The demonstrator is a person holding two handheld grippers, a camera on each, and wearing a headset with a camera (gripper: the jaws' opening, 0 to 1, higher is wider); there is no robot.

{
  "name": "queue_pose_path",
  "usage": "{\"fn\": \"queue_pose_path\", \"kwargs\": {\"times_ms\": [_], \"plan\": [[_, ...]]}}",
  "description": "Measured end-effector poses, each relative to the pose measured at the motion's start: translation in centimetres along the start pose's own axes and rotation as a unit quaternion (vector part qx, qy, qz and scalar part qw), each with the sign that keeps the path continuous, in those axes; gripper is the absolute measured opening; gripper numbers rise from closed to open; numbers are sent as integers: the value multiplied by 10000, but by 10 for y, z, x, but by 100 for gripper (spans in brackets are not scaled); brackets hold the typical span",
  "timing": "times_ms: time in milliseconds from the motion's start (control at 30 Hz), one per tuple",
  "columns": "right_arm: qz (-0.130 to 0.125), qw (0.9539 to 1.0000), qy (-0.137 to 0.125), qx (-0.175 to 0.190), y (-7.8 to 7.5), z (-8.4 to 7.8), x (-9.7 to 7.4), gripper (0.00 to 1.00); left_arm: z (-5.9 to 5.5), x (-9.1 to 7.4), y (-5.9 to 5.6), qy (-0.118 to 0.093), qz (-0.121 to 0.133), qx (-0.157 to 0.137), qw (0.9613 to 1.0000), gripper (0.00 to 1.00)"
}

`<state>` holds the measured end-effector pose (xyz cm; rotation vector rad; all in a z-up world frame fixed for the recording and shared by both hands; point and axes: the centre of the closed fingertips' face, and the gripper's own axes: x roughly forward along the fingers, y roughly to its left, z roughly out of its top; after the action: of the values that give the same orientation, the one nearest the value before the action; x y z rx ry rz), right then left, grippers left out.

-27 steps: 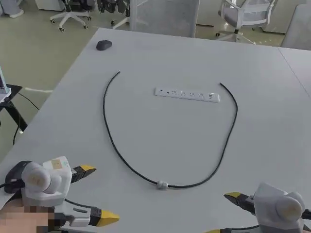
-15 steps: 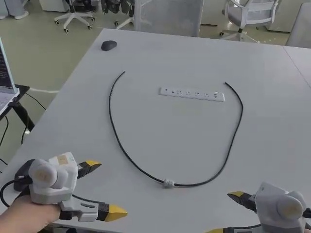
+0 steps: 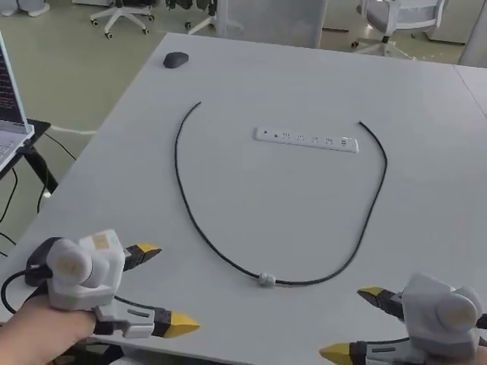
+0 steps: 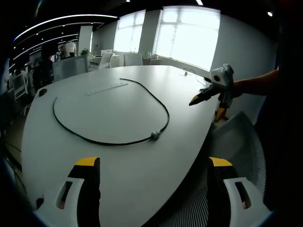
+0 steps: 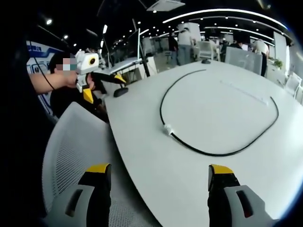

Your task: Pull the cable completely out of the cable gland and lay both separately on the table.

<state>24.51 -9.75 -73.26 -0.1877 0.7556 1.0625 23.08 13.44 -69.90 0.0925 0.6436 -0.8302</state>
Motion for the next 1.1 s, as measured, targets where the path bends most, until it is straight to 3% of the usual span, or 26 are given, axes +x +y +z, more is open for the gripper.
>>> {"fn": "queue_pose_path", "kwargs": {"times_ms": [500, 733, 1100], "plan": [[225, 9991, -10, -355, 1, 34, 33, 84, -2, -2, 9, 4, 113, -130, 9999, 93], [325, 9980, 141, -533, -2, 41, 49, 83, 1, -1, 12, -70, 155, -238, 9996, 96], [415, 9973, 196, -574, -8, 52, 70, 81, 3, 0, 8, 31, 107, -257, 9996, 98]]}}
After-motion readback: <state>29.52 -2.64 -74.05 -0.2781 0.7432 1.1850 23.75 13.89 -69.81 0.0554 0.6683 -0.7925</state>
